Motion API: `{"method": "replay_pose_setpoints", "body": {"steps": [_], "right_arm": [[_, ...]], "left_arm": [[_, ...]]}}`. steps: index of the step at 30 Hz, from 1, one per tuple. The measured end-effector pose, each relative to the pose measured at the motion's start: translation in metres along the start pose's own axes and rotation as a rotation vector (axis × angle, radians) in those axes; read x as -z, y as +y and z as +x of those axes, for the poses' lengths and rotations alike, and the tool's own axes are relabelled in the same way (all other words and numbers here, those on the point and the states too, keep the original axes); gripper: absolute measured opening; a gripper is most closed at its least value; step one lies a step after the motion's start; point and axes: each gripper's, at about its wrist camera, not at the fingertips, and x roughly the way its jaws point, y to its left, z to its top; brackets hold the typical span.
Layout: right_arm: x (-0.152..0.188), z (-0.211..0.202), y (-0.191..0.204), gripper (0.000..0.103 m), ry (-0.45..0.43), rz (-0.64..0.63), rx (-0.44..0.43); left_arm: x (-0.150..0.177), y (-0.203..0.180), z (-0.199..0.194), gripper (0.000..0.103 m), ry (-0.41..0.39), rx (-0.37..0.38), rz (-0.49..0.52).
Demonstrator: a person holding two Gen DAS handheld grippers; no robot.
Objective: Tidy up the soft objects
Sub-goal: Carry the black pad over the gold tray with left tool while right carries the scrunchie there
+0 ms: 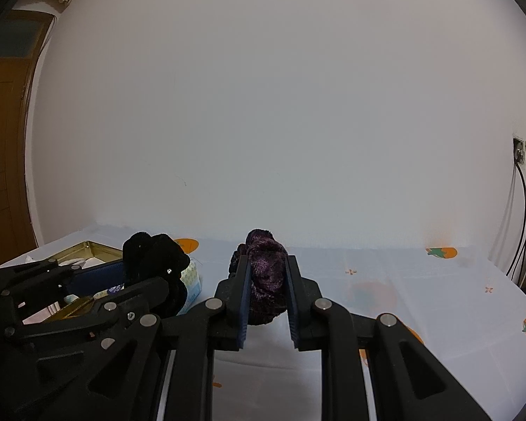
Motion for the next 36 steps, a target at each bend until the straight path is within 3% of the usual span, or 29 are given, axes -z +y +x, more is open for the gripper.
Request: {"method": "replay_pose_setpoints", "body": {"steps": [36], "right_arm": [[0.023, -0.016, 0.019, 0.020, -0.118, -0.056, 0.059]], "left_arm": [[0.001, 0.044, -0.020, 0.031, -0.075, -0.029, -0.071]]}}
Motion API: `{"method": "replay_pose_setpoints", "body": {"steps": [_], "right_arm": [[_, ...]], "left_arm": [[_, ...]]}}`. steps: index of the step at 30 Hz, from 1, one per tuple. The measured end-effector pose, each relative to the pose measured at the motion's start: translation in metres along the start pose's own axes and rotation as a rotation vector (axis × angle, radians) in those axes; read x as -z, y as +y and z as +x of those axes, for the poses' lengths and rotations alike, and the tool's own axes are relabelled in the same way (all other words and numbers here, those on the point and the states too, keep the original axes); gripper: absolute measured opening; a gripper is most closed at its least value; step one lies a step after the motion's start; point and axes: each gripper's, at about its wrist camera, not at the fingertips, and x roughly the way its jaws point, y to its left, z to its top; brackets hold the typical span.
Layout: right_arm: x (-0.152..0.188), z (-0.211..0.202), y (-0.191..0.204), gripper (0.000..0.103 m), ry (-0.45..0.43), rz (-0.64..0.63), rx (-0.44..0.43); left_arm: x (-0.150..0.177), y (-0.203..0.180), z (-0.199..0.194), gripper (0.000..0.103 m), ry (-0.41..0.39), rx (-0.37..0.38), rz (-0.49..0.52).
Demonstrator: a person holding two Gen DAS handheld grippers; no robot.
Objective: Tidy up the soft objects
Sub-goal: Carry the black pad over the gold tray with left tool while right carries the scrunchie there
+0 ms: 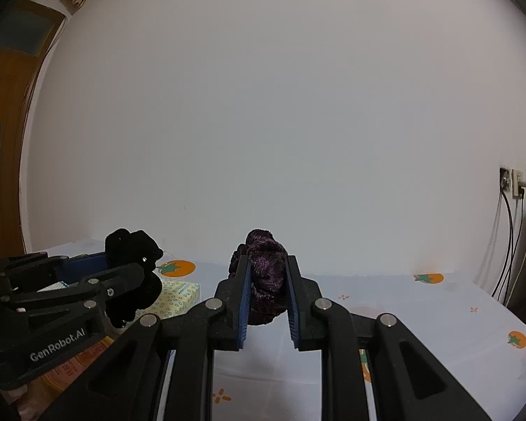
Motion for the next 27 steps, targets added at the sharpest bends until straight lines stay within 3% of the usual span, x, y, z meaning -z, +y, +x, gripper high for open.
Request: {"method": "replay_pose_setpoints", "body": {"steps": [27], "right_arm": [[-0.003, 0.019, 0.004, 0.020, 0.045, 0.032, 0.000]], "left_arm": [[-0.004, 0.025, -0.010, 0.031, -0.002, 0.007, -0.034]]}}
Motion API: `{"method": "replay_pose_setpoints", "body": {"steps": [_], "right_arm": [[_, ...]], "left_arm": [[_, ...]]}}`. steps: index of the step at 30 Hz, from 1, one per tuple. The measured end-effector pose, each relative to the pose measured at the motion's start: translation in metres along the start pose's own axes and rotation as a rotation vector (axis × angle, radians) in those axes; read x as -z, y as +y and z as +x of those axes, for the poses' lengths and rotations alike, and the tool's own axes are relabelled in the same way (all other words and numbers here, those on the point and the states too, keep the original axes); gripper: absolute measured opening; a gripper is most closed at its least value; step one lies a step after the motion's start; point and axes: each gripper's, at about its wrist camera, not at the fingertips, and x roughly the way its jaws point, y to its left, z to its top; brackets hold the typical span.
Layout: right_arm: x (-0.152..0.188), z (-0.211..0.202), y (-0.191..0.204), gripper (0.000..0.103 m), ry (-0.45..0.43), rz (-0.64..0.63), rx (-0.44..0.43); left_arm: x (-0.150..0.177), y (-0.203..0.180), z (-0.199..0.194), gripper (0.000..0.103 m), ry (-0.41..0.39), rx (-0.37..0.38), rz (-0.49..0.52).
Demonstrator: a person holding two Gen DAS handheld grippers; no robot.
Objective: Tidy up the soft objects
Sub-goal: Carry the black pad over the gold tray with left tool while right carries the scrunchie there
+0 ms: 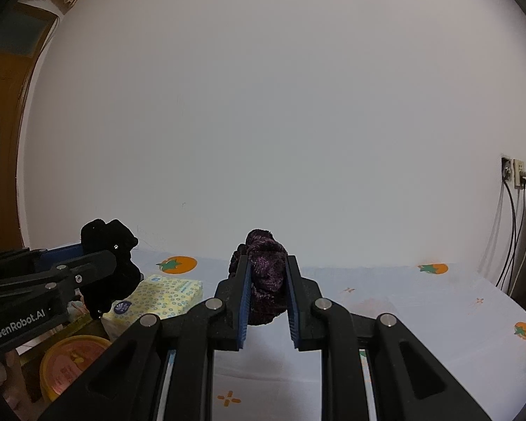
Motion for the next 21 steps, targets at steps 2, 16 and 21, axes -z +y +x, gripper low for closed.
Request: {"method": "replay_pose_setpoints", "body": {"steps": [2, 16, 21], "right_arm": [[-0.002, 0.003, 0.001, 0.020, 0.005, 0.014, -0.010], [-0.016, 0.009, 0.017, 0.020, 0.012, 0.031, -0.058], [-0.026, 0.011, 0.031, 0.020, 0.012, 0.037, -0.096]], "left_arm": [[0.000, 0.002, -0.001, 0.031, -0.001, 0.000, -0.003], [-0.004, 0.016, -0.008, 0.031, -0.021, -0.017, -0.024], [-0.009, 0.028, -0.014, 0.031, -0.019, -0.043, -0.024]]}}
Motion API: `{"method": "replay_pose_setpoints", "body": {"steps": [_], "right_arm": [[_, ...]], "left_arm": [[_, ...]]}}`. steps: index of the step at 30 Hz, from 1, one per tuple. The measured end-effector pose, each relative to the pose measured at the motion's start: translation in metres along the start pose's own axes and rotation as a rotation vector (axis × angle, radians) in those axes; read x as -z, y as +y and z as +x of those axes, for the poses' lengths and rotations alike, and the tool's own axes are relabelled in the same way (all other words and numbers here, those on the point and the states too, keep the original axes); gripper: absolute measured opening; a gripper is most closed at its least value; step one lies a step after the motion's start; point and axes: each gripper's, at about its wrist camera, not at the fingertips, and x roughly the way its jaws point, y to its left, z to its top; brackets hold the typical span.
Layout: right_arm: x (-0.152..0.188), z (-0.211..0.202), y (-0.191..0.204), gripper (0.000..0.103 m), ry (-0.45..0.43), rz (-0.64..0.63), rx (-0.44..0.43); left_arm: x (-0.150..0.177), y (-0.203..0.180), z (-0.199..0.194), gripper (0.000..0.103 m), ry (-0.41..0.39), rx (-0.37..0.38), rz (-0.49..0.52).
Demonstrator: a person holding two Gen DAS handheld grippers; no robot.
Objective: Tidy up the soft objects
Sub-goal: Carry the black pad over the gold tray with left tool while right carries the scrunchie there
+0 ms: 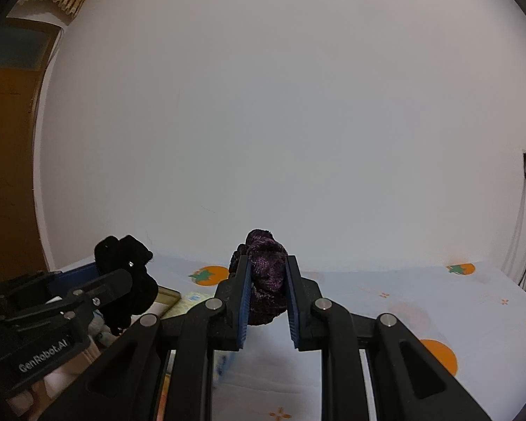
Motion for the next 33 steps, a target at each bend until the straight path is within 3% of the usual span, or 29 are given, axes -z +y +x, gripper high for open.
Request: {"method": "replay_pose_setpoints", "body": {"steps": [20, 33], "right_arm": [[-0.032, 0.020, 0.094, 0.020, 0.048, -0.015, -0.215], [-0.013, 0.046, 0.158, 0.020, 0.227, -0.090, -0.314]], "left_arm": [[-0.016, 0.067, -0.025, 0.031, 0.048, -0.111, 0.021], [0.001, 0.122, -0.028, 0.032, 0.145, -0.180, -0.014]]}}
